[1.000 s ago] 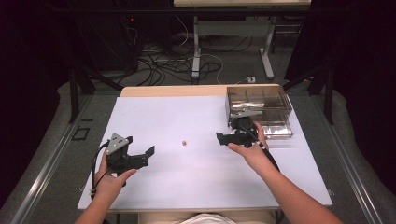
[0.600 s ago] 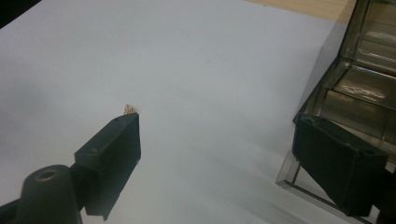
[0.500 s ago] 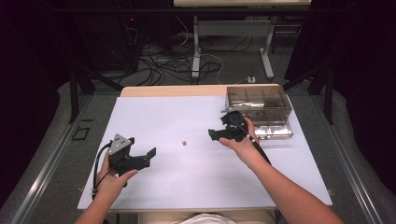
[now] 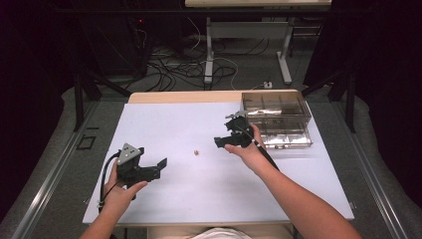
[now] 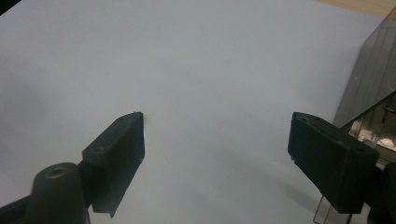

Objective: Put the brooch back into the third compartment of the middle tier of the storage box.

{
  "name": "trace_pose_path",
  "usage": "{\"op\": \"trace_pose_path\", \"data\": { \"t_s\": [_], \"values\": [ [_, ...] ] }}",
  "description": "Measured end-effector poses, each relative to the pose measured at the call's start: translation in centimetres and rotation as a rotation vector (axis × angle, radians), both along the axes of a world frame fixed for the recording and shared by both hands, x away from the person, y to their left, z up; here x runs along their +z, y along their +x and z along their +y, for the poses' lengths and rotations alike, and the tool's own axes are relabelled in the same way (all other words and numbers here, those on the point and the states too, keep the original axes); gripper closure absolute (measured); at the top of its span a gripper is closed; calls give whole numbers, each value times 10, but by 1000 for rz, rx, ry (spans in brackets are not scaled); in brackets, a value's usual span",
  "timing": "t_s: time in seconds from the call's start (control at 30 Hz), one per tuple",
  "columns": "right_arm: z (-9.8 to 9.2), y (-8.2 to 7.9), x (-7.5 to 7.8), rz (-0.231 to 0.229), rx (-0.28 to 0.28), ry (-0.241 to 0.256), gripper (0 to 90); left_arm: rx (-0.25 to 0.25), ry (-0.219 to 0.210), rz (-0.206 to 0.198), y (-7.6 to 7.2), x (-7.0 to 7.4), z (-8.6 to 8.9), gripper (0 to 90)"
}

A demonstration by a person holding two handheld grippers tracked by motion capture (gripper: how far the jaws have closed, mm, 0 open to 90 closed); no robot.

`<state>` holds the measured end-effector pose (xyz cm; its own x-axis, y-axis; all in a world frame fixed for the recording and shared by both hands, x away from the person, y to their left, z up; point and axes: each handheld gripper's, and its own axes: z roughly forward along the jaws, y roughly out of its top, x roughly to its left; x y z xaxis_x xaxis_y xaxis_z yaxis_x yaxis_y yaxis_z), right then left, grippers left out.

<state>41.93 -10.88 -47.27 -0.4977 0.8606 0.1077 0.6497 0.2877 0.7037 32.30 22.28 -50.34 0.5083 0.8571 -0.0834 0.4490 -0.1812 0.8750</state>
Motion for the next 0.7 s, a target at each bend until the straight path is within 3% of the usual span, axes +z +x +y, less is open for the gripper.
{"op": "trace_pose_path", "data": {
  "t_s": [0.13, 0.37, 0.57, 0.7],
  "values": [
    [4, 4, -3, 12, 4, -5, 211, -2, 0, 6, 0, 0, -1, 49],
    [14, 16, -10, 76, 5, 43, 271, -1, 8, 3, 0, -1, -1, 49],
    [20, 22, -13, 91, 3, 66, 307, 0, 1, 7, 1, -1, -1, 49],
    [23, 26, -13, 91, 6, 44, 312, -2, 11, 4, 1, -1, -1, 49]
  ]
}}
